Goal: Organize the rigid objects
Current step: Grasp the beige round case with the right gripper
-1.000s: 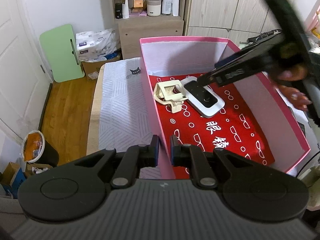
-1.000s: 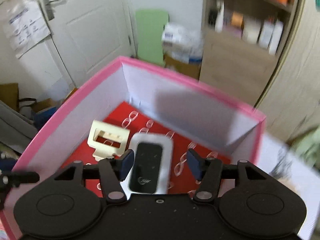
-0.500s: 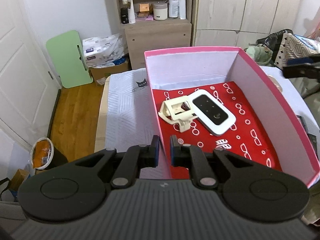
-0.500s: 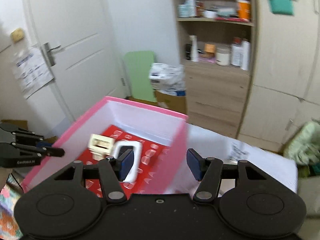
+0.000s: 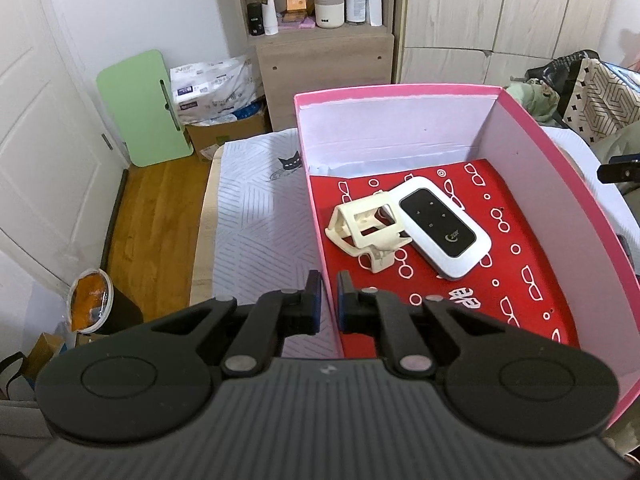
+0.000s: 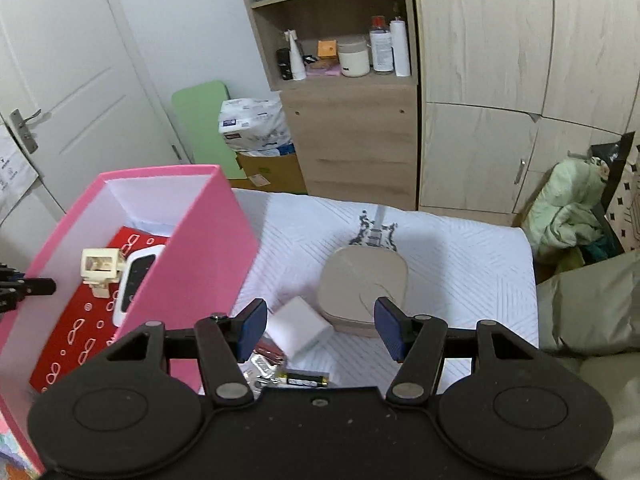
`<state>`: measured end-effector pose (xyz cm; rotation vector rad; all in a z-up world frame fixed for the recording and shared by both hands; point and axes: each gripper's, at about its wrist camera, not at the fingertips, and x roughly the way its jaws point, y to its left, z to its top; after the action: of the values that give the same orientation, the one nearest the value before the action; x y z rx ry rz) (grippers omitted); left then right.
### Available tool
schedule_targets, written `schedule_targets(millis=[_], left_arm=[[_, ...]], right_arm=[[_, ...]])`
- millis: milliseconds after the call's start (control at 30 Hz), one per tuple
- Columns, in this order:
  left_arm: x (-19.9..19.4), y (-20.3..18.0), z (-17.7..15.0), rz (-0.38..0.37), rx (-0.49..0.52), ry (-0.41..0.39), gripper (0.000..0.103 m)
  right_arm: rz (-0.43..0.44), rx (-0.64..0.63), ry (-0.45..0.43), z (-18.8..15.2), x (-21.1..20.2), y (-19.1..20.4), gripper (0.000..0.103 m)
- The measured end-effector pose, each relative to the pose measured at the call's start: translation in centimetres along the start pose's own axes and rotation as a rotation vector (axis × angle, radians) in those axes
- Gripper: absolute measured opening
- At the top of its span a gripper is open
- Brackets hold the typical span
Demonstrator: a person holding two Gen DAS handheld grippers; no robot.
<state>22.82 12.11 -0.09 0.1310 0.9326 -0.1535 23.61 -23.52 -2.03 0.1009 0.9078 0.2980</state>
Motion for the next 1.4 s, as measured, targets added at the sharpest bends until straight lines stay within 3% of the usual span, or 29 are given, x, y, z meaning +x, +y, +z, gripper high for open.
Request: schedule_targets(millis=[167,533,1167,1400], left_arm=[[0.1,-0.4,0.3,0.020,0.018,0.008,0.006],[0.5,-1.3,-0.3,0.086,0.031,-0.047,0.005],[1.8,-0.9,-0.3,0.077,-0.011,-0.044,0.004],[1.7,-0.9,-0.4,0.078,-0.012,-0.047,0.004]], right_arm=[[0.012,0.004,0.000,-0.3,0.3,-0.4,0.066],[-0.050,0.057,0.045,-0.1,3.5,-2.6,0.071],[-0.108,0.065,0.071,1.7,7.2,-2.8,0.073],[-0.074,0.191,0.068,1.9,7.1,-3.8,0.074]])
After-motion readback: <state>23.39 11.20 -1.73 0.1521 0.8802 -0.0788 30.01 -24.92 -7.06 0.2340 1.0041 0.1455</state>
